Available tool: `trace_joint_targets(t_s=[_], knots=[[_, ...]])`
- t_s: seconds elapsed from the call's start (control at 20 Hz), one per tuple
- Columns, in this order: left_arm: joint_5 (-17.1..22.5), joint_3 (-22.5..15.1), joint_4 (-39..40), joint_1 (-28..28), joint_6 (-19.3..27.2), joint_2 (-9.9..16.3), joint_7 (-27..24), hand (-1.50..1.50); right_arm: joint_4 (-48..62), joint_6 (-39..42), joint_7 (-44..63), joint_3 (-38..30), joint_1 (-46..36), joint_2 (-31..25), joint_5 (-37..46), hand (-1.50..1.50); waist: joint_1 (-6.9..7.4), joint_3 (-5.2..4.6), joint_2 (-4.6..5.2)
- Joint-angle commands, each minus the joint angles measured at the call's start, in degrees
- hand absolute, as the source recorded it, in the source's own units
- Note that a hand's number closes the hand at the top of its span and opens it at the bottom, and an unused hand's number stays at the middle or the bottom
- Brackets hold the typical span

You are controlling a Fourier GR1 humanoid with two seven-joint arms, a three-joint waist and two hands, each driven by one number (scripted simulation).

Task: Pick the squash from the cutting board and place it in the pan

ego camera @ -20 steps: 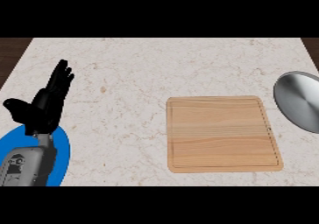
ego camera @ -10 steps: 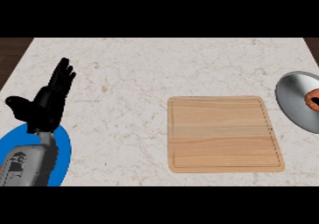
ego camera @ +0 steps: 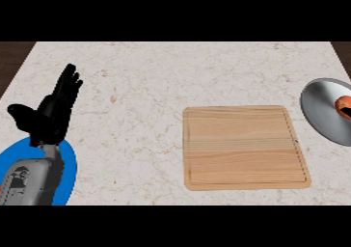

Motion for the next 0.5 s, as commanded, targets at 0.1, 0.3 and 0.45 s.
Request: trace_joint_targets(t_s=[0.1,0.3,0.45], knots=[[-0.02,0.45,-0.29,3.36,-0.12,-0.18,-1.59,0.0,-2.42,4.84,-11.13,-7.03,3.1,0.83,-10.13,-1.5,-1.52,-0.25,-0.84],[0.26,1.87,-0.51,-1.15,0.93,1.03,3.16,0.0,-5.65,13.66,-14.3,-7.06,6.75,5.3,-14.39,-1.5,-3.13,-0.44,-1.48],[-1.25,1.3,0.54,2.98,1.67,-0.34,-2.14,0.0,-11.29,21.55,-14.36,-6.23,11.58,4.79,-16.67,-1.5,-3.77,-0.56,-1.7]])
